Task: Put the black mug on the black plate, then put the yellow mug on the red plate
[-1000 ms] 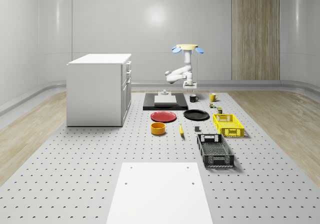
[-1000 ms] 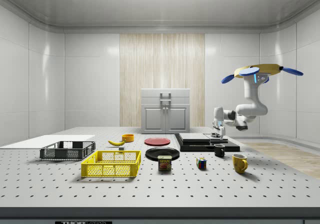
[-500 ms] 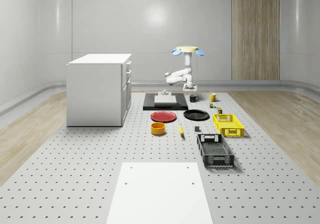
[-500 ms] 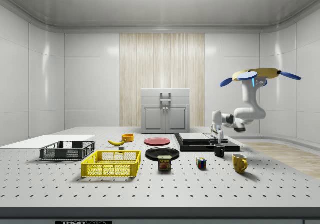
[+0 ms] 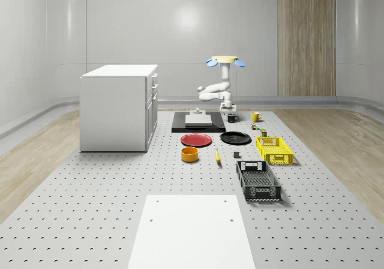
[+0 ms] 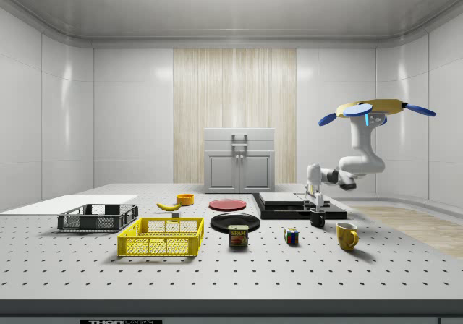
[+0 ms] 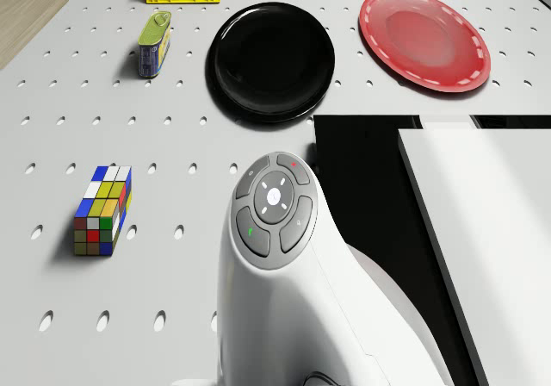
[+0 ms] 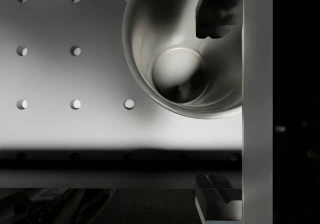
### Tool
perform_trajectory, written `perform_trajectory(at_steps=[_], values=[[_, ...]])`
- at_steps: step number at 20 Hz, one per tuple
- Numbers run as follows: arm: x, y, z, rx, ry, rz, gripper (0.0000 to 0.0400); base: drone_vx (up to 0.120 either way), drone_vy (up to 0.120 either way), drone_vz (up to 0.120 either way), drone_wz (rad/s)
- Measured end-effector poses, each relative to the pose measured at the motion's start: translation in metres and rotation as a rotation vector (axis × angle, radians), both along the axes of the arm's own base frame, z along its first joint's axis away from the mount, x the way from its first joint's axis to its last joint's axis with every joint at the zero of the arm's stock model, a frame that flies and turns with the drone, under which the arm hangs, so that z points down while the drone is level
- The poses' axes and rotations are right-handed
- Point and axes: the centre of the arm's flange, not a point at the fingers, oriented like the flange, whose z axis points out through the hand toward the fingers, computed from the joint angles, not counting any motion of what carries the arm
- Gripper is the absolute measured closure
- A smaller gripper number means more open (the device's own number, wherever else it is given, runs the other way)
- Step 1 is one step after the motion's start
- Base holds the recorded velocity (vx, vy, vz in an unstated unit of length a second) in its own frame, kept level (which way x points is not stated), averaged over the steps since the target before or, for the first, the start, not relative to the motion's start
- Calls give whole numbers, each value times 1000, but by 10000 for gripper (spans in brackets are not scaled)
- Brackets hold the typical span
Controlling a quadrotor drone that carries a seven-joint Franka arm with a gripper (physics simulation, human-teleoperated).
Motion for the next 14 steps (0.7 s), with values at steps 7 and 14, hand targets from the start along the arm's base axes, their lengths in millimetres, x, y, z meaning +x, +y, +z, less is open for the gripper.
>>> perform_trajectory(at_steps=[7,14], values=[[0,0,17,0,0,0,0,0,0,0,0],[0,2,23,0,0,0,0,0,0,0,0]])
